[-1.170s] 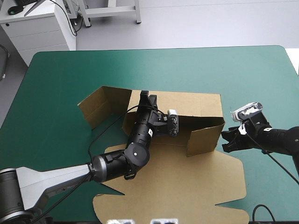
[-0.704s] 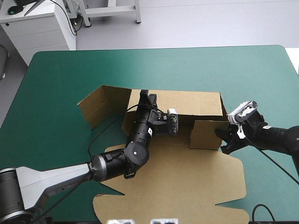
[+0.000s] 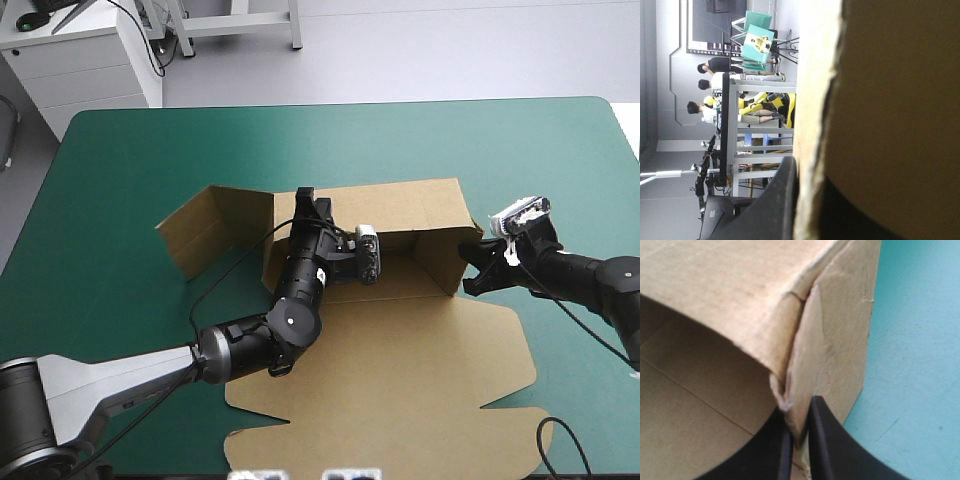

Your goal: Fold the box

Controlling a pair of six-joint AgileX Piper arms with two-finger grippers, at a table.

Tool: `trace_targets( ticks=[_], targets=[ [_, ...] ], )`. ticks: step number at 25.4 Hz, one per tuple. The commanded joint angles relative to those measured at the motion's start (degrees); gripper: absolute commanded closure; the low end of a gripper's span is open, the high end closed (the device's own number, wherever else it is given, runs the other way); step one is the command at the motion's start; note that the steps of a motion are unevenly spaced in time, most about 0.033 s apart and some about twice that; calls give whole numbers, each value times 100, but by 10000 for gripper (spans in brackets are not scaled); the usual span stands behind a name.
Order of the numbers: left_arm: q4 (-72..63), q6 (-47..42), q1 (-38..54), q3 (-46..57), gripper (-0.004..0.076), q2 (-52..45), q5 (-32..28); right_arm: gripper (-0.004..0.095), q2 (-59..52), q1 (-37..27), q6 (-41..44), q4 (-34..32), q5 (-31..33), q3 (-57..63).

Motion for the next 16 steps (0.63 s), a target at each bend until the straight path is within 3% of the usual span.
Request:
trace_targets(
  ticks=[1, 6, 11, 16],
  targets=[
    [305, -153, -35, -157, 731, -225, -147, 897, 130, -3, -98, 748, -185, -171],
    [340, -88, -35, -157, 731, -225, -147, 905, 175, 468, -572, 1069, -833, -171],
    [340, -88, -35, -157, 731, -225, -41, 906, 175, 1478, -600, 932, -2314, -171],
    [340, -88, -35, -157, 731, -225, 97, 907, 175, 1628, -600, 917, -2449, -171]
  ],
)
